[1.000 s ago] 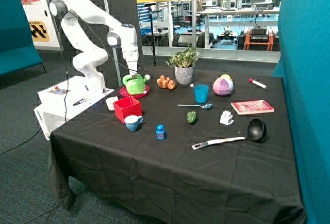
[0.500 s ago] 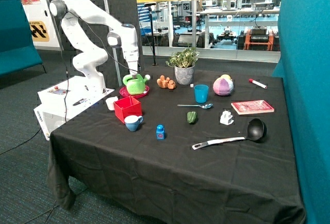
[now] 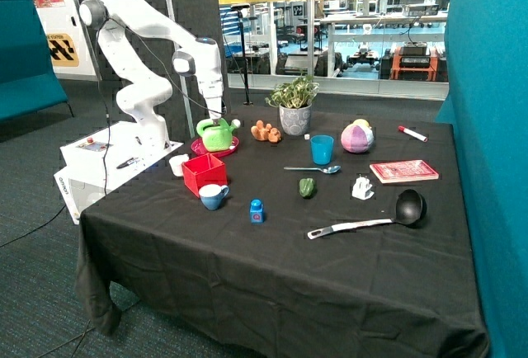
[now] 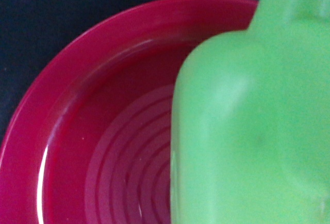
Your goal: Water the pot plant and put the can on the plate
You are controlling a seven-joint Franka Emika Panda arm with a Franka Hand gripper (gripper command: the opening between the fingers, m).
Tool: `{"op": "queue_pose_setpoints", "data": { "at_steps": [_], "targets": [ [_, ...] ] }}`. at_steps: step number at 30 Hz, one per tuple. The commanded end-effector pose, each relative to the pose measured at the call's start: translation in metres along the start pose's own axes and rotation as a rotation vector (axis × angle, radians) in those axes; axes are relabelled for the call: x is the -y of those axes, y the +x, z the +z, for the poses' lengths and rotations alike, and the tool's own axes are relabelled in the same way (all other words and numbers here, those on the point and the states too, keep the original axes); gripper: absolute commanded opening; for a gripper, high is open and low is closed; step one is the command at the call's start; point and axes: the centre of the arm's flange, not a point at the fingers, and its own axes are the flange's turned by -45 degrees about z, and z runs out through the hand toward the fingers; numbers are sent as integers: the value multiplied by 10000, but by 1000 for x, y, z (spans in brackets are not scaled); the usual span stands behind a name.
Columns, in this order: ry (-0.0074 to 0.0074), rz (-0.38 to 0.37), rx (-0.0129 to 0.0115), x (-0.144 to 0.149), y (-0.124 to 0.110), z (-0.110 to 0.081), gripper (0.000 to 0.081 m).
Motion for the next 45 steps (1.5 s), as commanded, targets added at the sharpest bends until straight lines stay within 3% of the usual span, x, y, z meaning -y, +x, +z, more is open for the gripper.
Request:
{"op": "queue_pose_setpoints", "data": {
  "at_steps": [1,19,30,45],
  "targets": [
    [69,-46,60,-2,4,-9,808],
    [68,177,61,-15,13,-32,808],
    [68,281,61,-23,28,-67,687],
    [65,1031,64,-38,13,-78,679]
  ]
}}
